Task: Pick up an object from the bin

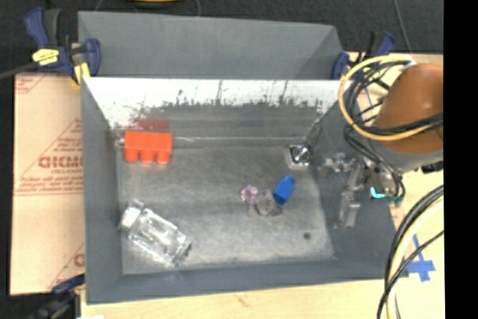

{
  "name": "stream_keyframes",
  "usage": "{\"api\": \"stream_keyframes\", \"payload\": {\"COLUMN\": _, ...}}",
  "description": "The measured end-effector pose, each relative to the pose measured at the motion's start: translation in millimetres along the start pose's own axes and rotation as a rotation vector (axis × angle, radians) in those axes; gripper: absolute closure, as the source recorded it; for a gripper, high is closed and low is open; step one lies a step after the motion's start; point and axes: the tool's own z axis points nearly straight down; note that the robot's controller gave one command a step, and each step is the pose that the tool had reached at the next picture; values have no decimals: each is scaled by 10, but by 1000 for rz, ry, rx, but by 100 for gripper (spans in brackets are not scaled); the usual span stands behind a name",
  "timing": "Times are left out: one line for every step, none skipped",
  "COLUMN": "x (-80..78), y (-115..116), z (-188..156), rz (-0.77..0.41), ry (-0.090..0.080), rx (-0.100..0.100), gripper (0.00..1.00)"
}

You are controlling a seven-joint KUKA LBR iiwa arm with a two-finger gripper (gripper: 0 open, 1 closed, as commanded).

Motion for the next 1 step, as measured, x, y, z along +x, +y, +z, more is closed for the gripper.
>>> {"api": "stream_keyframes", "payload": {"x": -485, "y": 582, "z": 821, "rz": 38, "ry": -5, "rx": -3, "gripper": 0}}
